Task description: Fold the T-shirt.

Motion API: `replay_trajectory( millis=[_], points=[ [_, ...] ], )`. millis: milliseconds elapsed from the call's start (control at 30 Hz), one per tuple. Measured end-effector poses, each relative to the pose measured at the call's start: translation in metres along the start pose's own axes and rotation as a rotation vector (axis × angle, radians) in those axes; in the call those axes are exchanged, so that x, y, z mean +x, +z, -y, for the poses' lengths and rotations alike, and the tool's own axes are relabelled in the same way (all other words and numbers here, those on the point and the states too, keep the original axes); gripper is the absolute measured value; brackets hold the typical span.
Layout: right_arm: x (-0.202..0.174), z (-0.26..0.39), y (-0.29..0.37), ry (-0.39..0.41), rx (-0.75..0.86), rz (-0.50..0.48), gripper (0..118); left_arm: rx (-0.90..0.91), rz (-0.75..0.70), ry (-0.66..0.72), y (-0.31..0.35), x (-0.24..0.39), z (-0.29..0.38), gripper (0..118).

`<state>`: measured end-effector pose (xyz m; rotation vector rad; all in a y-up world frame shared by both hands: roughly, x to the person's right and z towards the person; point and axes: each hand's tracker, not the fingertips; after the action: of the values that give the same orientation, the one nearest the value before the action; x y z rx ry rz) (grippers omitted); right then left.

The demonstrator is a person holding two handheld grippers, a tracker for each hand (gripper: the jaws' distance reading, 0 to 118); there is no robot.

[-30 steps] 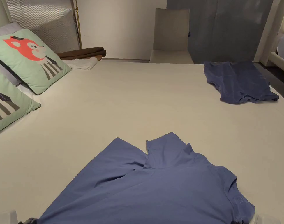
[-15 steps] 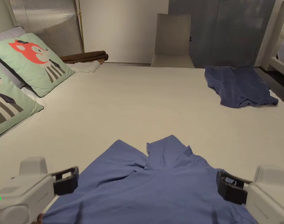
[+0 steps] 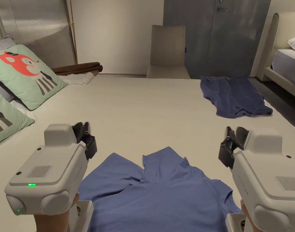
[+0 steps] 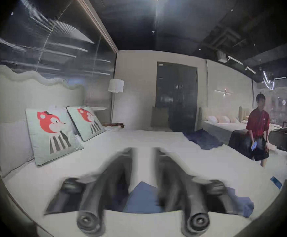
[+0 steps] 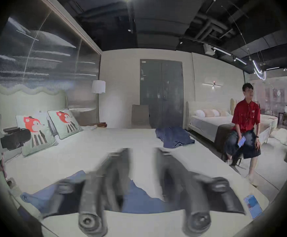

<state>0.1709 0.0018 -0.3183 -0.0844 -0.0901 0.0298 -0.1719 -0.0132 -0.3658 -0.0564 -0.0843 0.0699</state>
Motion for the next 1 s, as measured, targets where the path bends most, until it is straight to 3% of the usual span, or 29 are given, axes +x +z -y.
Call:
replay_trajectory(
  millis=[233,467,733,767,833,867,900,1000],
  points=[
    [0.003,0.004,-0.004,0.005,-0.001,-0.013,0,-0.079,0.012,-0.015,-0.002,-0.015,0.007,0],
    [0.004,0.008,-0.005,0.015,-0.023,-0.021,0,-0.329,0.015,0.014,0.002,-0.072,0.029,0],
    [-0.004,0.014,-0.011,0.019,-0.049,-0.044,0,-0.558,-0.113,-0.012,0.035,-0.125,0.074,0],
    [-0.006,0.015,-0.012,0.019,-0.053,-0.049,0,-0.584,-0.129,-0.003,0.038,-0.129,0.079,10],
    [-0.008,0.016,-0.013,0.019,-0.061,-0.058,0,-0.645,-0.160,0.024,0.044,-0.138,0.091,57],
    [-0.010,0.018,-0.014,0.018,-0.066,-0.062,0,-0.667,-0.174,0.042,0.046,-0.142,0.097,88],
    [-0.011,0.020,-0.016,0.017,-0.072,-0.068,0,-0.699,-0.180,0.056,0.047,-0.146,0.102,102],
    [-0.016,0.024,-0.018,0.018,-0.093,-0.085,0,-0.746,-0.210,0.089,0.050,-0.150,0.120,105]
  ],
)
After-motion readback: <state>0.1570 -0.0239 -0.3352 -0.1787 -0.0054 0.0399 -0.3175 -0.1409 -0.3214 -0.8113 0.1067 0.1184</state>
